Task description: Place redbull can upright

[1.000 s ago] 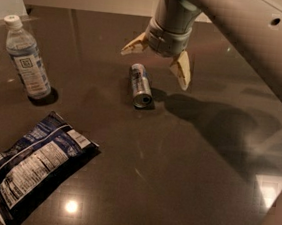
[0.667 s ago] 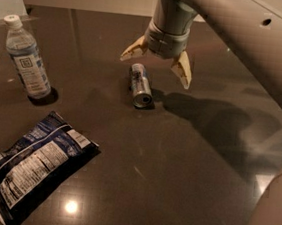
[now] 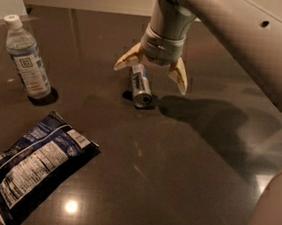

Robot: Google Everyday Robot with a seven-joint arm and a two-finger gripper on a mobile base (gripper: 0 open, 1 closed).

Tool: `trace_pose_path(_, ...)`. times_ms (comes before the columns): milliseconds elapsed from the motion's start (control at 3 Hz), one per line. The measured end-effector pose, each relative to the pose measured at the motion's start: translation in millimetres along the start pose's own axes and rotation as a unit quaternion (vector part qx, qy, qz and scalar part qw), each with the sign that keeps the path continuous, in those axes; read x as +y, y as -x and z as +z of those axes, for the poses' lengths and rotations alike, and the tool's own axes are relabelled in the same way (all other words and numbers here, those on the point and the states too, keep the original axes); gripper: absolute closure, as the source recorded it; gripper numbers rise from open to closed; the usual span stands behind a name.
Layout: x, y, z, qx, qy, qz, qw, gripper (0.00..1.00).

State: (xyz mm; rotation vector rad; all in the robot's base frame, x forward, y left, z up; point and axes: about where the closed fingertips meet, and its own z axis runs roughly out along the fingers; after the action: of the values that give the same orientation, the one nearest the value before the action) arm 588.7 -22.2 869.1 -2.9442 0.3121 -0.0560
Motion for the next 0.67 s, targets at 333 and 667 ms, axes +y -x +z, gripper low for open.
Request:
trace_pose_path(333,-3.0,7.1,7.1,-0.012,-0.006,-0.010,0.9998,0.00)
trace_pose_path(667,-4.7,7.6,15.3,-0.015,-0.005,-0.020,0.9997,0.00)
